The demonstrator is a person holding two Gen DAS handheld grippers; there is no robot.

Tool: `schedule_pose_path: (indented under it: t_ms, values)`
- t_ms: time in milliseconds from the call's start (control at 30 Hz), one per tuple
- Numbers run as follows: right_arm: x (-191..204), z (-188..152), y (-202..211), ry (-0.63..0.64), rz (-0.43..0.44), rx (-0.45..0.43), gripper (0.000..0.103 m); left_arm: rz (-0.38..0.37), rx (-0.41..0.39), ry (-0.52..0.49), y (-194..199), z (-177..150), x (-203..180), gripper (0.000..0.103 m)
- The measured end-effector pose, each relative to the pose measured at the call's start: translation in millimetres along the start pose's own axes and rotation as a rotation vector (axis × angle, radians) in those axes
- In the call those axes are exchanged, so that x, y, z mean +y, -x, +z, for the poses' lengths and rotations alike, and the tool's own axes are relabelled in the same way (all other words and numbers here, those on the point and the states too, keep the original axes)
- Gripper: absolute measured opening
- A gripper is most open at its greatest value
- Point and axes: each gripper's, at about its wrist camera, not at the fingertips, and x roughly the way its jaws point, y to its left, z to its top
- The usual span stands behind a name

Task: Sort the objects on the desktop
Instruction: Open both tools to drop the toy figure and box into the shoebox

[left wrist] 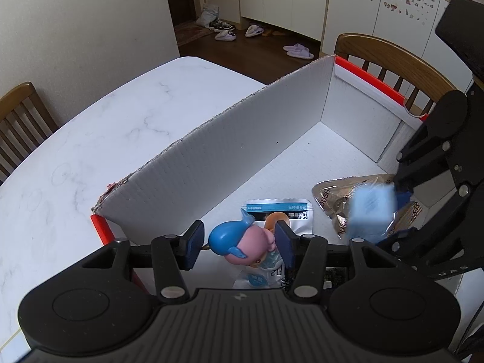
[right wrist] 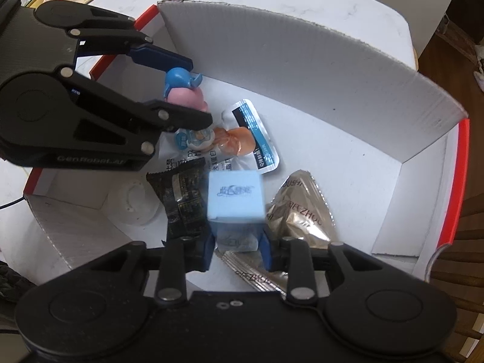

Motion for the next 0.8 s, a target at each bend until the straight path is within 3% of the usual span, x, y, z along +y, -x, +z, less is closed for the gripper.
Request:
schedule_pose_path:
  t_ms: [33,100,400,800]
  values:
    - [0,0,0,0.0,0.001,-0.001,0.034,0.004,-0.002,0.0,0,0,0,0.057]
    - [-1,-1,1,-0.001,-0.005,-0.007,0.036,0.016,-0.008,0.006,2,-1,-1,0.076]
    - [-1,-8,12,-0.01,-0.012,-0.054,0.044,-0.005,-0.072,0.039,26,-3,-2,0.076]
    - [18,-13,34,-0.016,-0.005,-0.149,0.046,-0.041,-0.157,0.102,81,-23,-5,0.076]
